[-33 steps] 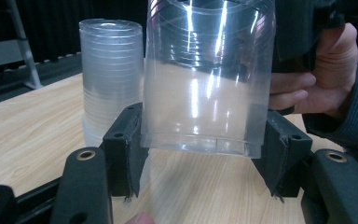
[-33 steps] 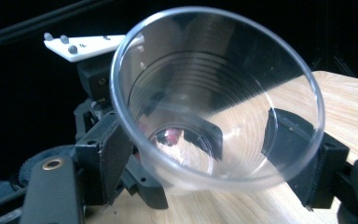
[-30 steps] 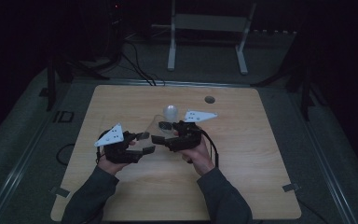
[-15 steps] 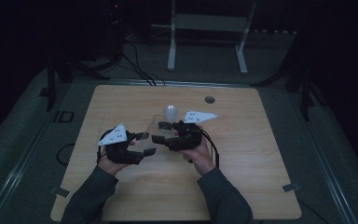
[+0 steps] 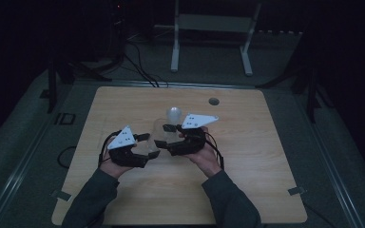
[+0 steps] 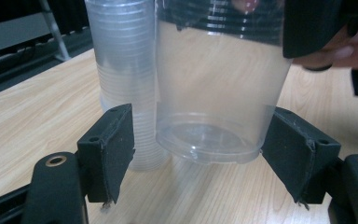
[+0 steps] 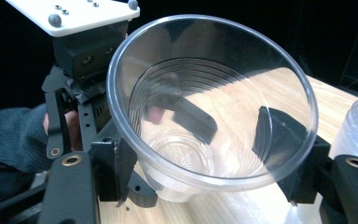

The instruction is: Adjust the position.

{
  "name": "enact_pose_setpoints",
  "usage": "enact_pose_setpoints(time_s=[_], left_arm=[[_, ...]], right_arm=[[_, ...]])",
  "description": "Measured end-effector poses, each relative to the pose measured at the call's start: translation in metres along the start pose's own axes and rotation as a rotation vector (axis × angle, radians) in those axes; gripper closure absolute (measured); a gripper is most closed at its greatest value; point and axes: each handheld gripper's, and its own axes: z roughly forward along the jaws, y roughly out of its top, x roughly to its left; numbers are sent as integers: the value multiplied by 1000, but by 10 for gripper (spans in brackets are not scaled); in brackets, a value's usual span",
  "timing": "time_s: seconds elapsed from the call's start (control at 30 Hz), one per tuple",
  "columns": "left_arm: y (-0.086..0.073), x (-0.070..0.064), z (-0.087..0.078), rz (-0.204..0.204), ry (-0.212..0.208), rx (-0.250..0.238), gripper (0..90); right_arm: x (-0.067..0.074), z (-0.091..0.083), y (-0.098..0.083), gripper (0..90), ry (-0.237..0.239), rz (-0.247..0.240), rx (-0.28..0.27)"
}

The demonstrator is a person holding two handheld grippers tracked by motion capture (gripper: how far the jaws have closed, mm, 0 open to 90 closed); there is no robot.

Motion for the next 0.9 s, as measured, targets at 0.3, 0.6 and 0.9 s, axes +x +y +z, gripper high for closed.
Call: enact_pose_setpoints(time_s=[0.3, 0.6, 0.9], left_arm=[[0, -1, 3, 8, 17, 32, 270], [1, -2, 5, 12, 19, 62, 302], [1, -3, 8, 7, 14, 64, 359]], right_arm=[[5, 3, 5, 318, -22, -65, 58], [8, 8, 7, 318, -51, -103, 106], [11, 13, 9, 317, -50, -121, 135]])
